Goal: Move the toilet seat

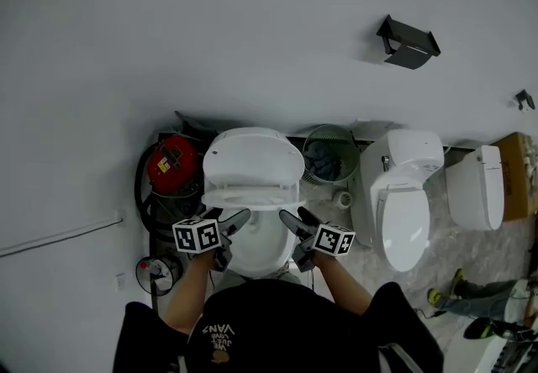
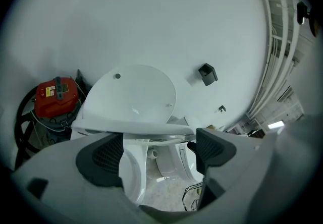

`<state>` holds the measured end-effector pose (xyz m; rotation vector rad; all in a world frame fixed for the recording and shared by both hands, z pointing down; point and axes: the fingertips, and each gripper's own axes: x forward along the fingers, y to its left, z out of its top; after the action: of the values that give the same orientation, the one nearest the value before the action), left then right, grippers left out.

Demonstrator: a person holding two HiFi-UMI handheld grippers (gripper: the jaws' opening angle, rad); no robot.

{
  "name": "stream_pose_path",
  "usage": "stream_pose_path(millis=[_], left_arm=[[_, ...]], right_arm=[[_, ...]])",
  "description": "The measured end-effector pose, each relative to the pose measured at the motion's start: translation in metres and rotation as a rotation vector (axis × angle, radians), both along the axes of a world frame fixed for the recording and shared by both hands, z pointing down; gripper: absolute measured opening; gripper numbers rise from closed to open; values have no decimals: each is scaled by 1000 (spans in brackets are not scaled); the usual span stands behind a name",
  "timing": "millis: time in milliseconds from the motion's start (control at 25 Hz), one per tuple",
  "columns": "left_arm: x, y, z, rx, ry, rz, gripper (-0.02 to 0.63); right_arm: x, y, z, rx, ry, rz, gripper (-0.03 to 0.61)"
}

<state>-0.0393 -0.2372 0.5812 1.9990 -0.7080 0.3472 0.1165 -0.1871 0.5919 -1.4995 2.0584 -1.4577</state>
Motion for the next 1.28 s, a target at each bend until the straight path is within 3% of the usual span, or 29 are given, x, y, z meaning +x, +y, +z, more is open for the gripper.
stream_pose_path(millis=[400,1040,1280], left_arm=[[10,-26,-4,26,10,72,457],[24,-68,-10,79,12,150,457],[28,-81,-7,118,-12,174,452]], right_arm=[[18,-9,-40,105,71,138,408],[43,19,-50,126,130,328,312],[45,32,-51,126,147,366,237]])
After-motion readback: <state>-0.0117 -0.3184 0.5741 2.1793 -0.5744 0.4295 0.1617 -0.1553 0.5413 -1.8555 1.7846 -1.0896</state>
